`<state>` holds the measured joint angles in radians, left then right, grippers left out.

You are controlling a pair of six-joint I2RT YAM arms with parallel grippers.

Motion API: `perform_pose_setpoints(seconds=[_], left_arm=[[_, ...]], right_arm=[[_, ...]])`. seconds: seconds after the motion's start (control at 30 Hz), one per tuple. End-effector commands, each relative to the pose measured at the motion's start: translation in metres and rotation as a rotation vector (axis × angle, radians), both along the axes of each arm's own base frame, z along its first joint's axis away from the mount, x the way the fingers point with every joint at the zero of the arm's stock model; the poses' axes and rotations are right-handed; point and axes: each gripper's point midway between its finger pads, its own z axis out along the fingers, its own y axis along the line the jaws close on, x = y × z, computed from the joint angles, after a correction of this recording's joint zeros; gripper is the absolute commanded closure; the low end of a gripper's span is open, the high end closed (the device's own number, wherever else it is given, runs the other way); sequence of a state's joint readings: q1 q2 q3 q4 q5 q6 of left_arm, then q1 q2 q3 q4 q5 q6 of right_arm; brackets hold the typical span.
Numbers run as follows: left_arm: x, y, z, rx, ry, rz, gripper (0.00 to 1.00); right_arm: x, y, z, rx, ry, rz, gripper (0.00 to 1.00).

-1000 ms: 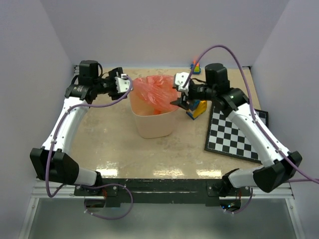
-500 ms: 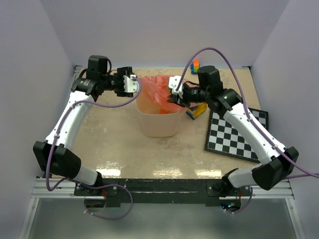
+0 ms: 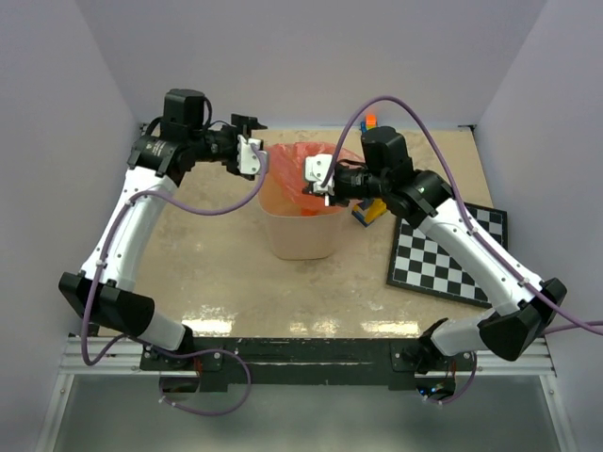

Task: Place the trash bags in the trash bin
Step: Place the trash bag in the trash bin.

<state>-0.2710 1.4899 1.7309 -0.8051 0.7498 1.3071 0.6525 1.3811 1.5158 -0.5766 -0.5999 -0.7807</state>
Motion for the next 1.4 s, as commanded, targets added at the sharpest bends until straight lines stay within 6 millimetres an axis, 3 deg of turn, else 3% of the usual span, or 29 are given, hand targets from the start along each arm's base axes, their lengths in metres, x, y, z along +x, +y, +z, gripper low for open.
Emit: perform_pose_setpoints(seconds=[0.0, 0.2, 0.3, 0.4, 0.5, 0.57, 0.67, 0.8, 0.97, 1.2, 1.37], left_arm=[[-0.002, -0.030, -0.008, 0.024, -0.033, -0.148, 0.30], [-0.004, -0.059, -0.013, 0.069, -0.044, -0.259, 0.35], [-0.009, -0.067, -0.020, 0.110, -0.057, -0.302, 0.44], [-0.015, -0.068, -0.030, 0.166, -0.059, -0.325, 0.64], [-0.018, -0.058, -0.029, 0.202, -0.059, -0.286, 0.92], [-0.020, -0.045, -0.021, 0.232, -0.084, -0.224, 1.00], [-0.033, -0.023, -0.019, 0.263, -0.115, -0.147, 1.00], [-0.069, -0.001, -0.021, 0.231, -0.158, -0.091, 1.00], [-0.105, 0.009, -0.038, 0.151, -0.120, -0.057, 1.00], [-0.121, 0.021, -0.077, 0.159, 0.011, 0.002, 1.00], [-0.123, 0.025, -0.113, 0.141, 0.050, 0.046, 1.00]], right_arm=[[-0.002, -0.004, 0.037, 0.044, -0.098, -0.009, 0.98], [-0.003, -0.006, 0.039, 0.044, -0.107, -0.017, 0.98], [-0.002, -0.007, 0.039, 0.047, -0.110, -0.024, 0.98], [-0.002, -0.008, 0.040, 0.049, -0.116, -0.031, 0.99], [-0.002, -0.014, 0.042, 0.041, -0.127, -0.052, 0.99], [-0.006, -0.019, 0.040, 0.030, -0.126, -0.059, 1.00], [-0.019, -0.027, 0.031, 0.017, -0.102, -0.045, 1.00], [-0.036, -0.033, 0.019, 0.019, -0.079, -0.027, 1.00], [-0.048, -0.035, 0.009, -0.011, -0.075, 0.019, 1.00], [-0.071, -0.035, -0.012, -0.058, -0.080, 0.089, 1.00], [-0.085, -0.042, -0.051, -0.107, -0.043, 0.113, 1.00]])
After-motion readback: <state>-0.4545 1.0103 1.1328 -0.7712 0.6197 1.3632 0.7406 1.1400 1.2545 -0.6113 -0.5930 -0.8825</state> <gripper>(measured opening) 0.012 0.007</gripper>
